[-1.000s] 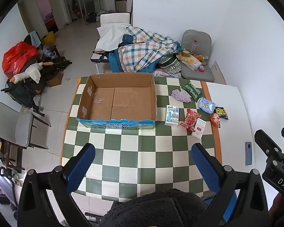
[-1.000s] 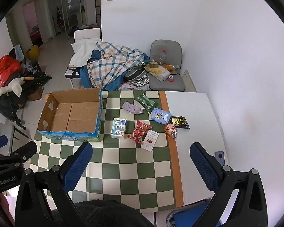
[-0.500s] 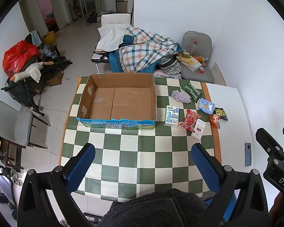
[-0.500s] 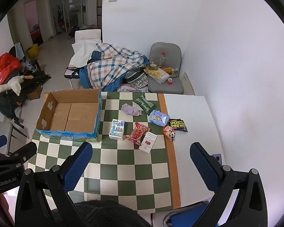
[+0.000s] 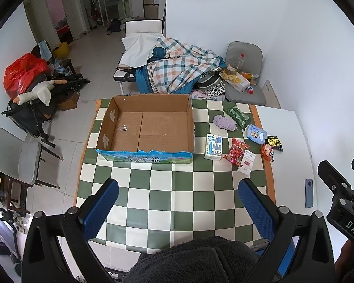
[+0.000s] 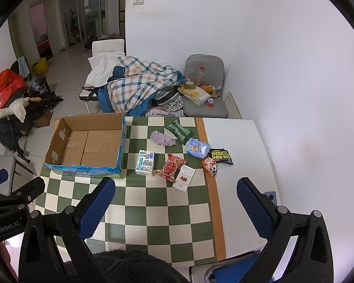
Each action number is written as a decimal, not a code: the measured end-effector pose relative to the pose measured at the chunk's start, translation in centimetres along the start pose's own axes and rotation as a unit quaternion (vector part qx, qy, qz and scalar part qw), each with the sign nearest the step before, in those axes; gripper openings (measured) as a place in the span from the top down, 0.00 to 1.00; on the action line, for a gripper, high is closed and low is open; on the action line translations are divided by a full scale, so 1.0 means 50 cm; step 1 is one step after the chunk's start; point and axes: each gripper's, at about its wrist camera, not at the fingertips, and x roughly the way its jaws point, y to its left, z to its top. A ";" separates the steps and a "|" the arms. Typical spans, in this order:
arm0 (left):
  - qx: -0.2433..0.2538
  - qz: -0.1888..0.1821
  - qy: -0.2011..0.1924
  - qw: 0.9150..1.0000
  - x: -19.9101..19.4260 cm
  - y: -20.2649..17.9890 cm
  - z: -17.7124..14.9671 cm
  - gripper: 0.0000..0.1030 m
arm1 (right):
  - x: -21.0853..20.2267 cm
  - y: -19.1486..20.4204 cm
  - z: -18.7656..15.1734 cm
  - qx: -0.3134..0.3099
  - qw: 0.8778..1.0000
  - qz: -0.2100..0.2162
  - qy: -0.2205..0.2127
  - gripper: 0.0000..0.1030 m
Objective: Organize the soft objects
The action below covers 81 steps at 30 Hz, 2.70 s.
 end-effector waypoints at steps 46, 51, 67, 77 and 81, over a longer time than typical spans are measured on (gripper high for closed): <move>-0.006 0.005 -0.039 0.999 -0.036 0.012 -0.006 0.00 | -0.031 -0.014 -0.003 0.009 1.000 0.003 -0.025 0.00; -0.005 0.006 -0.039 0.999 -0.035 0.011 -0.010 0.00 | -0.031 -0.013 -0.006 0.010 1.000 0.002 -0.025 0.00; 0.027 -0.015 0.003 1.000 0.102 -0.048 0.057 0.00 | 0.097 -0.079 -0.008 0.067 0.997 0.011 0.029 0.00; 0.119 -0.028 0.177 0.977 0.533 -0.242 0.177 0.02 | 0.496 -0.299 -0.006 0.147 0.978 -0.030 0.145 0.00; 0.151 -0.026 0.251 0.956 0.698 -0.311 0.180 0.14 | 0.708 -0.367 -0.005 0.159 0.967 -0.006 0.197 0.00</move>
